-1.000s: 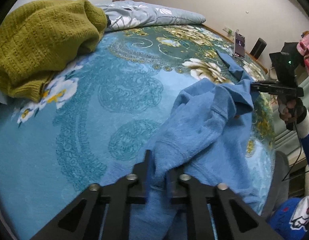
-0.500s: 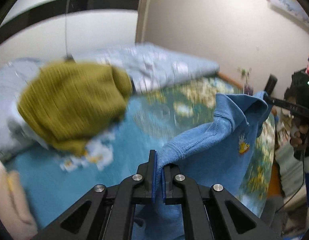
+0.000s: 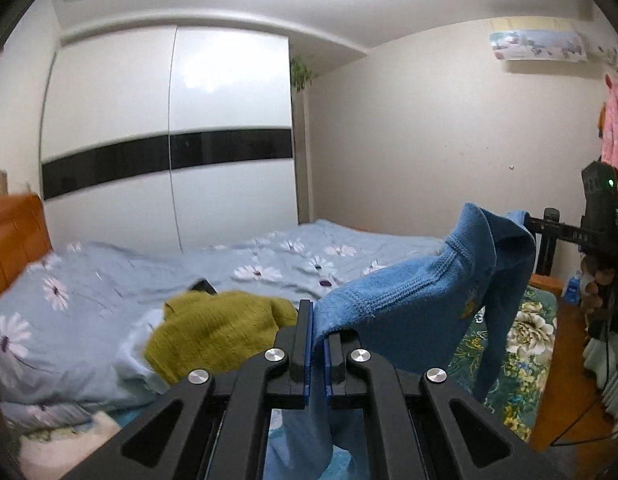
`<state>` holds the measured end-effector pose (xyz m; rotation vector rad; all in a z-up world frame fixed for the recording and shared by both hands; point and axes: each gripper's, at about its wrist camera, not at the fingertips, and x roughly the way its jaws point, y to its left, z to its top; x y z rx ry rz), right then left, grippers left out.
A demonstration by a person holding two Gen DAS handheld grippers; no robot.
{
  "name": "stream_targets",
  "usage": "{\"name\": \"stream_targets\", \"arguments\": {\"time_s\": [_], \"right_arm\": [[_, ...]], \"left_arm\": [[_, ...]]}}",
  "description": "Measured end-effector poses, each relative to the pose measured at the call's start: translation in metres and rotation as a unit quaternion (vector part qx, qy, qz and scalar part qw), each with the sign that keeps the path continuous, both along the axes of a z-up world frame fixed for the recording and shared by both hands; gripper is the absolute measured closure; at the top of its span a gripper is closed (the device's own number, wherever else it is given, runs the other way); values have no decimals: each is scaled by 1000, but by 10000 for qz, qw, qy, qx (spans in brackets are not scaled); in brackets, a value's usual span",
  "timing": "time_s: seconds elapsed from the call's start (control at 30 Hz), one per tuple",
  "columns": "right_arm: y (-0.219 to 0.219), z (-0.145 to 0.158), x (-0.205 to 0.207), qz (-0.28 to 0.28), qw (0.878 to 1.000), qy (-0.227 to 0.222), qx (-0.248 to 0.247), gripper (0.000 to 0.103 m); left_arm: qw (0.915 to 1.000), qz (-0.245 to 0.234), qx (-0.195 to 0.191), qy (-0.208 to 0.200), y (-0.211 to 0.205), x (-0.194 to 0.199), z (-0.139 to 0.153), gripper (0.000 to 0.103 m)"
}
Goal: Fold clothes
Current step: 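Lift the sweatshirt with both grippers and shake it out in the air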
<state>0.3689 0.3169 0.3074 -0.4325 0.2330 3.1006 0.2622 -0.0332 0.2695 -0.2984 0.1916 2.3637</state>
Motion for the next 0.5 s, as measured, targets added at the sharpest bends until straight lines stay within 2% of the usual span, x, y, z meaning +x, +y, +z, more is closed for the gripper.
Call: {"name": "stream_targets", "arguments": {"time_s": [0.07,0.17,0.27,0.33,0.4,0.43,0.5], "right_arm": [[-8,6,18,56,9999,140,77,99],[-16,23,43,127,9991,350,203,99],[-17,52,62,233,9972,654,263,99],[-17,71,66,325,9959,796,278,99],[-19,80,56,394,9959,729,360,99],[-21,82,47,419,9961,643,425,99],[-20,73,19,416,9974,298,511,99]], "left_arm": [[9996,18,-31,264,-9,26,8,98],[9982,-121,51,588,-23,54,36,98],[9965,-266,294,729,-39,63,68,98],[9967,-352,415,598,-45,53,80,98],[9982,-316,358,362,-44,31,77,95],[9989,-276,307,209,-41,17,70,95],[9989,-143,46,-442,-24,-32,27,95]]}}
